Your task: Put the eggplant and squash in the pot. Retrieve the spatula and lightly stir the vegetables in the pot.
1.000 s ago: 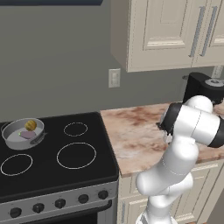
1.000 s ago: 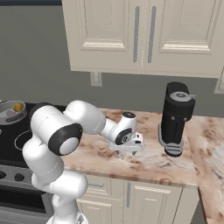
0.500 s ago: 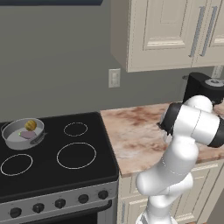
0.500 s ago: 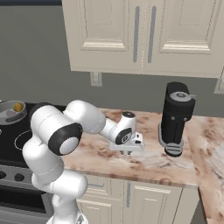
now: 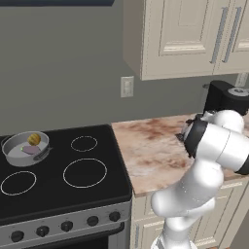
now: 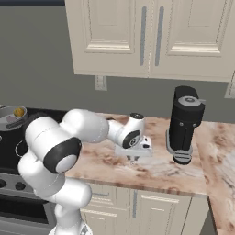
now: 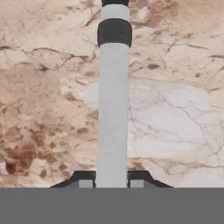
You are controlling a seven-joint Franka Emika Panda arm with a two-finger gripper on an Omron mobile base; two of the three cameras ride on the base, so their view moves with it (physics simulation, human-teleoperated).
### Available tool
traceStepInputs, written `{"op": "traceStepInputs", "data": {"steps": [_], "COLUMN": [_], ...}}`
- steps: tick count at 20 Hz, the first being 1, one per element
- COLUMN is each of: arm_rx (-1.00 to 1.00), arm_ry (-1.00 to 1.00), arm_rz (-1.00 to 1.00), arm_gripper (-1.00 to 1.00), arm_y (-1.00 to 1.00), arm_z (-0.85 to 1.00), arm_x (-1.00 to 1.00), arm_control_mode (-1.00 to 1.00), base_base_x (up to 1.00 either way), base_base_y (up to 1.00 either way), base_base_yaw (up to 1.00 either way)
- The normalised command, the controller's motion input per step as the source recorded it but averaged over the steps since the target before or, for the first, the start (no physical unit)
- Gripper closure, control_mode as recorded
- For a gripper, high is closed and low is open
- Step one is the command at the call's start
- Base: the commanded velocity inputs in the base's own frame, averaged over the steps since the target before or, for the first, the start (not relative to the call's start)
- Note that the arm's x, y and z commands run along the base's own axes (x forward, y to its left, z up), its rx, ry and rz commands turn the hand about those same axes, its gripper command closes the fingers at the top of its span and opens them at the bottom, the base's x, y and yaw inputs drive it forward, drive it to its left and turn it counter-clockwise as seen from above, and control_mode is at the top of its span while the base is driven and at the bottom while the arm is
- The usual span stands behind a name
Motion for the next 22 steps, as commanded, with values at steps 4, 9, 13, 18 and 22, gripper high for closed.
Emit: {"op": "traceStepInputs", "data": {"steps": [4,9,13,18,22], "arm_rx": [0.00,0.00,0.00,0.00,0.00], "arm_ry": [-0.06,-0.08,0.00,0.05,0.01], "arm_rz": [0.03,0.01,0.00,-0.01,0.00], "arm_gripper": [1.00,1.00,1.00,1.00,1.00], "arm_y": [0.00,0.12,0.13,0.24,0.27], "arm_z": [1.00,0.99,0.80,0.43,0.36], "arm_x": [-0.55,-0.42,-0.31,-0.23,-0.17], "arm_control_mode": [-1.00,-1.00,-1.00,-1.00,-1.00], "base_base_x": [0.00,0.00,0.00,0.00,0.00], "base_base_y": [0.00,0.00,0.00,0.00,0.00], "base_base_yaw": [0.00,0.00,0.00,0.00,0.00]}}
